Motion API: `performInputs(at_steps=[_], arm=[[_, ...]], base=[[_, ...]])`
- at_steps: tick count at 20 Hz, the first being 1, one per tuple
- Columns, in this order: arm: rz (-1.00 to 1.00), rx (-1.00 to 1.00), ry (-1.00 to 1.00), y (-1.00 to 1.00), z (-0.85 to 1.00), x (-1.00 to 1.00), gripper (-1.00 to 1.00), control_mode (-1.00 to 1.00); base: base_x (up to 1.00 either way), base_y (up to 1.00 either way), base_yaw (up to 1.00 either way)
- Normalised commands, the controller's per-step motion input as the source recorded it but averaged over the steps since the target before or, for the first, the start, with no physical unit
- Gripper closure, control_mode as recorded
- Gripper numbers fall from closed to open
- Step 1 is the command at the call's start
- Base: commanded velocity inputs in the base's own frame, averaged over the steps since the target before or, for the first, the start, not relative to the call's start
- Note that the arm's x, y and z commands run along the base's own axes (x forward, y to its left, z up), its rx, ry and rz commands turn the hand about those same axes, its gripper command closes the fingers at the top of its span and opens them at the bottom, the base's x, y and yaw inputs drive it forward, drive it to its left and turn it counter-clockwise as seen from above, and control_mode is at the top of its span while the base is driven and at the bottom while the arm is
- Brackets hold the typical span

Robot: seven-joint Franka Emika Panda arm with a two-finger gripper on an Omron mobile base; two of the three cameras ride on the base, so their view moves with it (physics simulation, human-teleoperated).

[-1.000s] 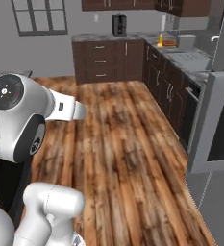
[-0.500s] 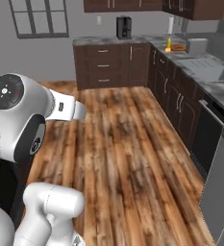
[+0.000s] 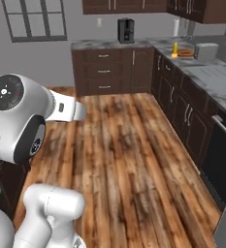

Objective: Retrieve the reheated potato from the microwave, then place the potato, cheese, and condiment on the cutting board.

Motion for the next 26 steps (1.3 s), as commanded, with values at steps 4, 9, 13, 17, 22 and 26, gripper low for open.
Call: performInputs(at_steps=[4,9,13,17,22,26], arm=[[0.00,0.00,0.00,0.00,0.00,0.00,1.00,1.00],[0.00,0.00,0.00,0.00,0.00,0.00,1.00,1.00],[0.00,0.00,0.00,0.00,0.00,0.00,1.00,1.00],[0.00,0.00,0.00,0.00,0.00,0.00,1.00,1.00],[0.00,0.00,0.00,0.00,0.00,0.00,1.00,1.00],[0.00,0.00,0.00,0.00,0.00,0.00,1.00,1.00]], base=[[0.86,-0.15,0.00],[0.84,-0.22,0.00],[0.83,-0.25,0.00],[0.82,-0.25,0.00],[0.82,-0.24,0.00],[0.85,-0.21,0.01]])
